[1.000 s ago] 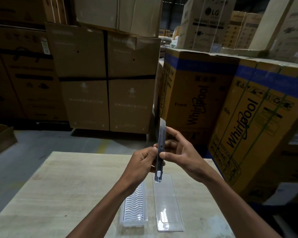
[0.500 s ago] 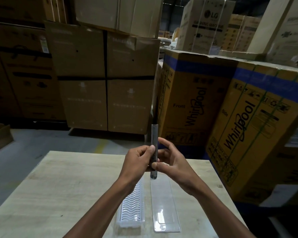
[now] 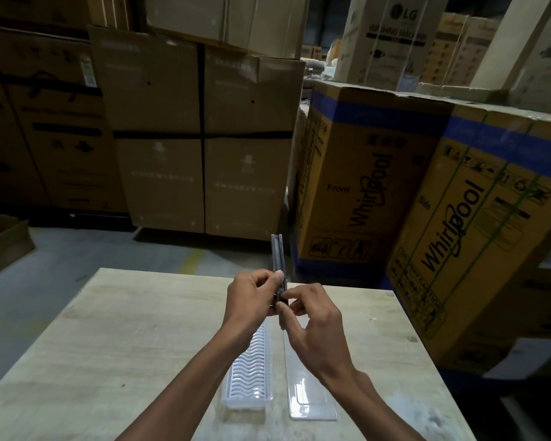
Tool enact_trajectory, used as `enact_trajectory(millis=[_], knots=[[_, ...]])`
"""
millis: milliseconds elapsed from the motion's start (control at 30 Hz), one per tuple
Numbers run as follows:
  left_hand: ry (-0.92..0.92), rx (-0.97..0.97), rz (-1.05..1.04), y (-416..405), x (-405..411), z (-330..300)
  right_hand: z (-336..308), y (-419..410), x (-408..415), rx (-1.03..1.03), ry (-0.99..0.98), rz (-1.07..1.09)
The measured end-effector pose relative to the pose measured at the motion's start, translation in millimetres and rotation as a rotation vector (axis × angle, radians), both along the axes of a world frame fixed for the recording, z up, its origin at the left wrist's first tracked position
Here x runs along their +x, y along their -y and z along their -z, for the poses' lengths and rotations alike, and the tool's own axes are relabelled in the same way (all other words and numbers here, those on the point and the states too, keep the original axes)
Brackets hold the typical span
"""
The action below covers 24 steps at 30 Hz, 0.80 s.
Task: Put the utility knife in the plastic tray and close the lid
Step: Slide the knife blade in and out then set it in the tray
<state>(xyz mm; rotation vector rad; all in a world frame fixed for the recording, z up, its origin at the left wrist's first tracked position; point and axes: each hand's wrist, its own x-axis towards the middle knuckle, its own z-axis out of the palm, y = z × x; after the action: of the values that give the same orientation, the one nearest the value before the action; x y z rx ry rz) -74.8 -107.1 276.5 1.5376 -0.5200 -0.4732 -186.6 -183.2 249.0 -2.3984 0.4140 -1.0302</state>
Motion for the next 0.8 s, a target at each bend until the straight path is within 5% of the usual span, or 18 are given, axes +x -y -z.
enact_trajectory(millis=[800], knots=[[0.035,0.218,0.091,-6,23,42,43,-9,32,0.074,-0.203,0.201]])
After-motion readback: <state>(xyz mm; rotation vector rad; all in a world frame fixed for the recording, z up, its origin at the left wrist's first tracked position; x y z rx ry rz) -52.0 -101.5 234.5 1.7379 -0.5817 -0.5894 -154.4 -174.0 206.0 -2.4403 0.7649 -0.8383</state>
